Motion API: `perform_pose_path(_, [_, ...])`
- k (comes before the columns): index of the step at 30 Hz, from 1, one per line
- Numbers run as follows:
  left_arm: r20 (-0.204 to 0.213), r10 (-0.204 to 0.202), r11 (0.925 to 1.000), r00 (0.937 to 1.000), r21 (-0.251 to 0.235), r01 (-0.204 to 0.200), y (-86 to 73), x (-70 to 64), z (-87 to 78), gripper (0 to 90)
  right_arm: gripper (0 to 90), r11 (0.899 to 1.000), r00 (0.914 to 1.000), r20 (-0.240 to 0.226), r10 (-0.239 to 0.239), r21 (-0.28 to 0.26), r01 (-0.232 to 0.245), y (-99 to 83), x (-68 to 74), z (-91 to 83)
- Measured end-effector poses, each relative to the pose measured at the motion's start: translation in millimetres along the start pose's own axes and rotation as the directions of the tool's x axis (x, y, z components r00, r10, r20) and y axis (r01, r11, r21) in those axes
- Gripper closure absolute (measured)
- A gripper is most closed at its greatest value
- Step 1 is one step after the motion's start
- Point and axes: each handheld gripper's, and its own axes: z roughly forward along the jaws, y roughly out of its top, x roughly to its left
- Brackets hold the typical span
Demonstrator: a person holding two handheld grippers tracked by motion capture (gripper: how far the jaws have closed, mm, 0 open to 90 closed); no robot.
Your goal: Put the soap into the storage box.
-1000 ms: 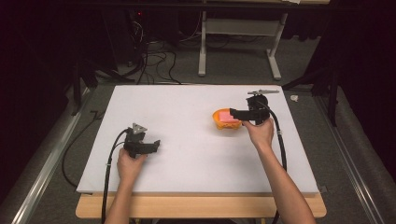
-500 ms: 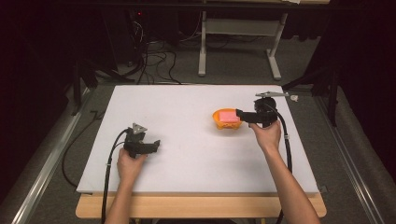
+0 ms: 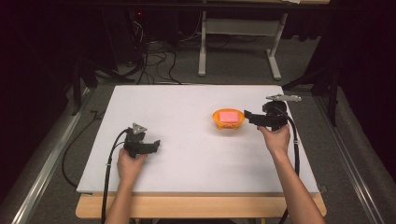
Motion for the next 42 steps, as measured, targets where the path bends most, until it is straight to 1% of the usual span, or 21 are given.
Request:
perform_pose_path(6, [0.0,0.002,1.0,1.0,0.002,-0.002,0.0,0.2,-0.1,18.1,18.2,1.0,1.0,0.004,0.005,-0.002,-0.005,-4.1,-5.9,-5.0])
perform_pose_path(10, [0.001,0.002,1.0,1.0,0.002,-0.002,0.0,0.2,-0.1,18.1,18.5,1.0,0.9999,0.01,0.008,-0.014,-0.007,-8.6,-11.9,-10.5])
perform_pose_path(19, [0.001,0.002,1.0,1.0,0.002,-0.002,0.0,0.3,-0.1,18.1,19.2,0.999,0.9995,0.018,0.028,-0.025,-0.027,-16.2,-20.2,-19.7])
perform_pose_path(21, [0.001,0.002,1.0,1.0,0.002,-0.002,0.0,0.3,-0.1,18.1,19.3,0.999,0.9996,0.018,0.022,-0.031,-0.022,-17.8,-22.3,-21.9])
perform_pose_path(25, [0.001,0.001,1.0,1.0,0.002,-0.001,0.0,0.3,-0.1,18.1,19.5,0.999,0.9993,0.023,0.03,-0.039,-0.029,-22.7,-25.6,-26.6])
perform_pose_path(34, [0.001,0.002,1.0,1.0,0.002,-0.002,0.0,0.2,-0.1,18.1,20.2,0.998,0.9986,0.026,0.047,-0.045,-0.046,-32.8,-32.4,-31.9])
perform_pose_path(37, [0.001,0.002,1.0,1.0,0.002,-0.002,0.0,0.2,-0.1,18.1,20.5,0.998,0.9986,0.027,0.045,-0.045,-0.044,-35.0,-34.1,-32.8])
perform_pose_path(42, [0.001,0.002,1.0,1.0,0.002,-0.002,0.0,0.2,-0.1,18.1,20.9,0.998,0.9981,0.027,0.055,-0.04,-0.054,-41.7,-37.3,-34.5])
